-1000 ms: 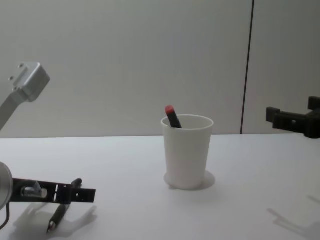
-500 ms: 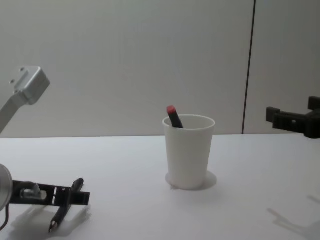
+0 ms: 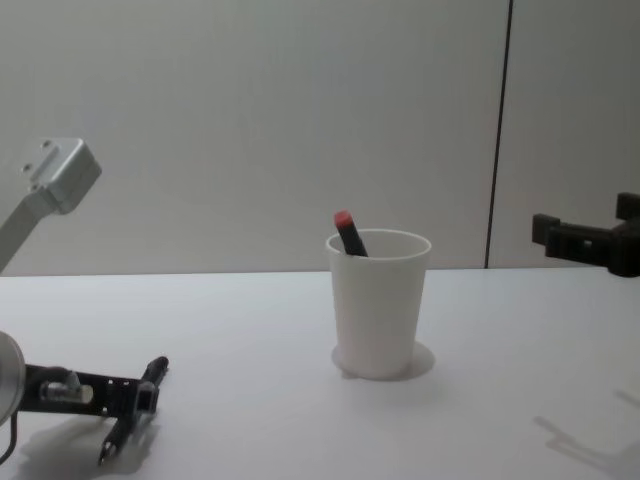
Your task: Place the pen into the pen holder.
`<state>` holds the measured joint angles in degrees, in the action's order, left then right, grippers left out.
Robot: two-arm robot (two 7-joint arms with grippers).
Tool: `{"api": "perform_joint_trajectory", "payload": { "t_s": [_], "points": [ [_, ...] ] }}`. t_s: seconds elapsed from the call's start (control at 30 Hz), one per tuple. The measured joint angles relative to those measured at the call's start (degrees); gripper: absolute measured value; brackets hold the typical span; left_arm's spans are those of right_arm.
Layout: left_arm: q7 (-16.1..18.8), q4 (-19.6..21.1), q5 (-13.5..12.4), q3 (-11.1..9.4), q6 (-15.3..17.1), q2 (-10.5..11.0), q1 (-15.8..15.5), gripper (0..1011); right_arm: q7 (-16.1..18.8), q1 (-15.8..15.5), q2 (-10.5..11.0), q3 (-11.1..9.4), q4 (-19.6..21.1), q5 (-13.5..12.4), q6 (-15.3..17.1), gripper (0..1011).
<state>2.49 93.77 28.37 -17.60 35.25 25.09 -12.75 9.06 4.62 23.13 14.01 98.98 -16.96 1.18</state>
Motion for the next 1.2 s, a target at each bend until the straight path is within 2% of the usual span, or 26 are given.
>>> {"api": "perform_joint_trajectory", "payload": {
  "t_s": [0.13, 0.27, 0.87, 1.1, 1.2],
  "points": [
    [0.01, -0.01, -0.09, 0.05, 0.21, -0.1, 0.01, 238, 0.0, 0.0, 0.0, 0.0, 0.0, 0.0, 0.0, 1001],
    [-0.01, -0.04, -0.16, 0.08, 0.32, -0.19, 0.03, 153, 0.0, 0.0, 0.0, 0.0, 0.0, 0.0, 0.0, 1001],
    [-0.26, -0.2, -0.6, 0.33, 0.34, -0.54, 0.11, 137, 0.0, 0.0, 0.0, 0.0, 0.0, 0.0, 0.0, 1001],
    [0.07, -0.13, -1.15, 0.62, -1.76, -0.55, 0.25, 137, 0.0, 0.0, 0.0, 0.0, 0.0, 0.0, 0.0, 1001],
    [0.48, 0.1, -1.6, 0.86, -3.74, -0.5, 0.36, 137, 0.0, 0.0, 0.0, 0.0, 0.0, 0.0, 0.0, 1001]
  ]
}}
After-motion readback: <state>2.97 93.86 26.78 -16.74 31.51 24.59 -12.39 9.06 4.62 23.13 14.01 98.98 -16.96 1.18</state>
